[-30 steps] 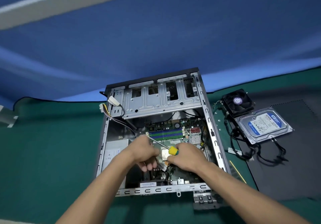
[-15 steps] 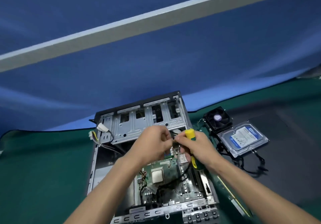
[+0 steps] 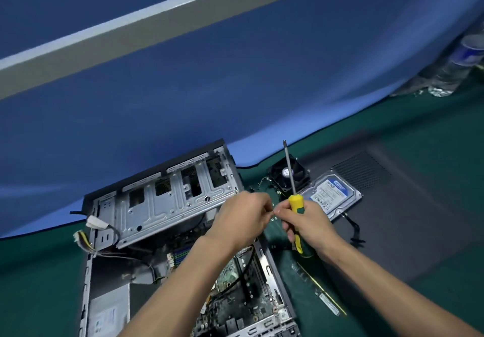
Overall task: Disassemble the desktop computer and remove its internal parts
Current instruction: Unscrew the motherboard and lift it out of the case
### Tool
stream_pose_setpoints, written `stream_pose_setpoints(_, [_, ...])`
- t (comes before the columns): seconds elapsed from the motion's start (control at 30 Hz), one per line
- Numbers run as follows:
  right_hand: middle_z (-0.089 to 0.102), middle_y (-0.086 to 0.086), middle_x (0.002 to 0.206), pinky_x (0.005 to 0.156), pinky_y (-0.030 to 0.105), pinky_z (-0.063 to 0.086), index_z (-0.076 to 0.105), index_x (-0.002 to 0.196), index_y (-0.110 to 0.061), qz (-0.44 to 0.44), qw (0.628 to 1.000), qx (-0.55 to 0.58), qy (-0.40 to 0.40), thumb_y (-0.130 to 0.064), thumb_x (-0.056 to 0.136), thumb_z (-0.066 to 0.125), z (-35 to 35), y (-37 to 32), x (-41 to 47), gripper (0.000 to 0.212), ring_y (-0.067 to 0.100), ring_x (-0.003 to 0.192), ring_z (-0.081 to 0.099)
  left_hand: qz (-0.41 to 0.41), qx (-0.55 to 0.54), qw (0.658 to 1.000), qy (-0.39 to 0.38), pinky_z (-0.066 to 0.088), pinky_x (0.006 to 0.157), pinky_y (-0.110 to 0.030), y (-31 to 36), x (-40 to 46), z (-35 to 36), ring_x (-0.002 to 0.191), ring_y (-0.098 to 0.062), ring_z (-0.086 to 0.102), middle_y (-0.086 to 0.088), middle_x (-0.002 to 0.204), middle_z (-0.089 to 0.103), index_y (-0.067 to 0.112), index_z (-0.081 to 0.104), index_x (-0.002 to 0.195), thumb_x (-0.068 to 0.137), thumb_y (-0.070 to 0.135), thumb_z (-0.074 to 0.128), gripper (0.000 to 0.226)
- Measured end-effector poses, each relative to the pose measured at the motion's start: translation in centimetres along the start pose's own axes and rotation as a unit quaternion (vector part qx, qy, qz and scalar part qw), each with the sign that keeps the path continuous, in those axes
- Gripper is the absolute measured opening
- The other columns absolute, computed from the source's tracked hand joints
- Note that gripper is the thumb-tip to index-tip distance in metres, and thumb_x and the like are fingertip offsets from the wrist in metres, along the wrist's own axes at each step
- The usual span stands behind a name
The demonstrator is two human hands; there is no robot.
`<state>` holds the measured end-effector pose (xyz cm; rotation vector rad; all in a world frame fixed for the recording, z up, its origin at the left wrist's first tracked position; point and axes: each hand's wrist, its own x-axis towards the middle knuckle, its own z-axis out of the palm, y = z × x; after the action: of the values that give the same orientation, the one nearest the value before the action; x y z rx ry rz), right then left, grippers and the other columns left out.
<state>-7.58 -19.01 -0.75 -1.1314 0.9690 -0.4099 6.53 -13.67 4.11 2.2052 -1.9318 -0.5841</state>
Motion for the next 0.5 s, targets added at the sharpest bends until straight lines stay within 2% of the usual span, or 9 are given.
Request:
stream_pose_setpoints(0.1, [0.054,0.000,0.049,0.038,0.023,0.039,0.066,0.076,-0.008,0.020,1.000,0.009,0.012,-0.008,0.088,0.063,-0.6,1.0,0.7,0.012,0.015,0.036,0.046,-0.013,-0.006,1.000,-0.003,0.041,0.064,-0.028,-0.1,0.6,1.2,0.084,-0.017,0.061,0.006,0.086,0.068,0.025,0.061,0.099,0.090,0.032,0.054,0.013])
stream_pose_setpoints(0.17, [0.053,-0.001,0.048,0.039,0.022,0.039,0.065,0.074,-0.011,0.032,0.998,-0.012,0.044,-0.008,0.087,0.063,-0.9,1.9,1.5,0.014,0.014,0.037,0.047,-0.071,-0.030,0.997,0.022,0.038,0.061,-0.028,-0.4,1.0,2.1,0.079,-0.017,0.060,0.008,0.078,0.064,0.027,0.057,0.094,0.087,0.031,0.051,0.010])
stream_pose_setpoints(0.23, [0.054,-0.001,0.049,0.043,0.024,0.041,0.063,0.072,-0.016,0.034,0.989,-0.095,0.107,-0.014,0.087,0.063,-1.1,3.3,2.5,0.015,0.016,0.041,0.050,-0.142,-0.030,0.987,0.075,0.037,0.057,-0.029,-0.4,1.6,2.9,0.069,-0.019,0.056,0.007,0.070,0.059,0.025,0.052,0.084,0.086,0.029,0.049,0.006])
stream_pose_setpoints(0.3, [0.055,0.001,0.053,0.050,0.031,0.046,0.058,0.069,-0.020,0.033,0.966,-0.198,0.160,-0.023,0.086,0.062,-1.2,4.6,3.3,0.018,0.023,0.048,0.052,-0.172,0.017,0.976,0.130,0.029,0.050,-0.030,0.0,2.0,3.7,0.058,-0.022,0.050,0.005,0.061,0.053,0.021,0.048,0.078,0.087,0.030,0.047,0.013])
stream_pose_setpoints(0.37, [0.054,-0.003,0.053,0.049,0.029,0.044,0.054,0.065,-0.023,0.035,0.947,-0.266,0.178,-0.027,0.087,0.062,-1.1,5.7,4.0,0.024,0.020,0.049,0.051,-0.174,0.061,0.966,0.181,0.019,0.043,-0.026,0.5,2.2,4.5,0.046,-0.027,0.049,0.000,0.051,0.053,0.016,0.051,0.072,0.087,0.026,0.055,0.018])
stream_pose_setpoints(0.4, [0.053,-0.006,0.052,0.046,0.026,0.037,0.053,0.064,-0.025,0.039,0.939,-0.289,0.179,-0.028,0.087,0.061,-1.0,6.1,4.4,0.025,0.016,0.048,0.049,-0.172,0.054,0.962,0.203,0.017,0.042,-0.022,0.7,2.2,4.7,0.038,-0.027,0.047,-0.001,0.045,0.052,0.014,0.052,0.066,0.083,0.021,0.063,0.021])
stream_pose_setpoints(0.47, [0.054,-0.007,0.055,0.046,0.024,0.030,0.058,0.071,-0.024,0.052,0.929,-0.321,0.177,-0.030,0.088,0.060,-0.6,6.4,5.2,0.019,0.014,0.051,0.051,-0.183,0.020,0.950,0.251,0.023,0.043,-0.019,0.6,2.3,5.1,0.031,-0.025,0.043,-0.001,0.039,0.048,0.013,0.051,0.060,0.076,0.015,0.072,0.027])
stream_pose_setpoints(0.5, [0.057,-0.006,0.059,0.048,0.024,0.032,0.061,0.077,-0.022,0.059,0.923,-0.338,0.173,-0.031,0.088,0.058,-0.3,6.4,5.7,0.015,0.017,0.057,0.055,-0.191,0.004,0.946,0.260,0.026,0.043,-0.020,0.4,2.3,5.2,0.031,-0.026,0.043,0.000,0.039,0.047,0.014,0.050,0.059,0.076,0.014,0.072,0.028])
